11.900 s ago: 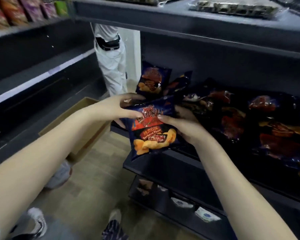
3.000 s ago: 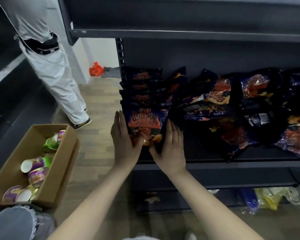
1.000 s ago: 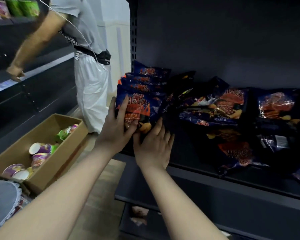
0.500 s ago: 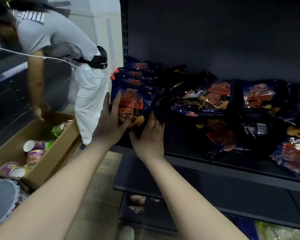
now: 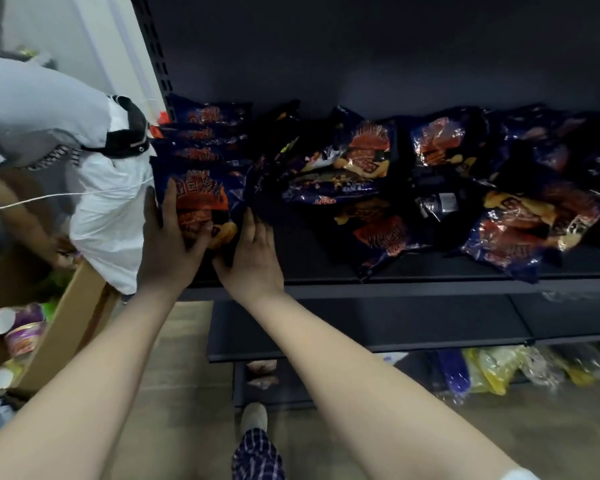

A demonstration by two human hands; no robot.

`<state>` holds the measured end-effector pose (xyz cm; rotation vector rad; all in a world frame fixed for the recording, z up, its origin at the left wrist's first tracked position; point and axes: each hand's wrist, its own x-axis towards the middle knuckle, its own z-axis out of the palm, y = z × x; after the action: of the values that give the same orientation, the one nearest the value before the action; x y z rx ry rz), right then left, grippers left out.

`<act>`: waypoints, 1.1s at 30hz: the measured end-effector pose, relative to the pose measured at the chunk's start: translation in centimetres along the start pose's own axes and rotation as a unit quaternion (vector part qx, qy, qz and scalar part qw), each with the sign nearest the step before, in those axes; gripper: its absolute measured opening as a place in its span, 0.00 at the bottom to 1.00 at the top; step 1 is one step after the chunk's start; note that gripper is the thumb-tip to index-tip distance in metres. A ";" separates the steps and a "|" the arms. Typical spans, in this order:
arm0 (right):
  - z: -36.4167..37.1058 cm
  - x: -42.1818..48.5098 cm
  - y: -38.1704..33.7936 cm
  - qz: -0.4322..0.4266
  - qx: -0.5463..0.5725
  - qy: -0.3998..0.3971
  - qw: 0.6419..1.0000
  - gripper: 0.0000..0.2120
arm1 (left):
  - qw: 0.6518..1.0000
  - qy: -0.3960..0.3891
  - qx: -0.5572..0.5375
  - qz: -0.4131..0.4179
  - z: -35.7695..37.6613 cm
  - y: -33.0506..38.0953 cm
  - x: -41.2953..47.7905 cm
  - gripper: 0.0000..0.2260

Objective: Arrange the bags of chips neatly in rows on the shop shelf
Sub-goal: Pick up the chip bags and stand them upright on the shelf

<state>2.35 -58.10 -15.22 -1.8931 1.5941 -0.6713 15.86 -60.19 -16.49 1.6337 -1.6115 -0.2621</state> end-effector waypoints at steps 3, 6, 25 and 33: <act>-0.3 -0.5 0.2 -0.021 0.007 -0.020 1.000 0.42 | 1.000 0.013 0.013 0.006 -0.1 0.0 -0.4 0.37; -1.6 -1.5 0.3 -0.056 0.021 -0.020 0.998 0.40 | 0.998 0.029 0.060 0.016 -0.5 0.6 -0.6 0.38; -19.4 -7.2 12.9 0.021 -0.242 0.071 0.967 0.25 | 0.974 -0.219 -0.052 -0.025 8.1 19.2 -2.7 0.29; -18.1 -9.0 13.0 0.057 -0.210 0.084 0.973 0.24 | 0.906 -0.215 -0.258 -0.256 9.2 20.3 -3.4 0.34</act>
<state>-20.75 -52.79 -11.60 -2.0572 2.0668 -0.4813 -5.76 -57.81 -10.54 1.5982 -1.2142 -1.2867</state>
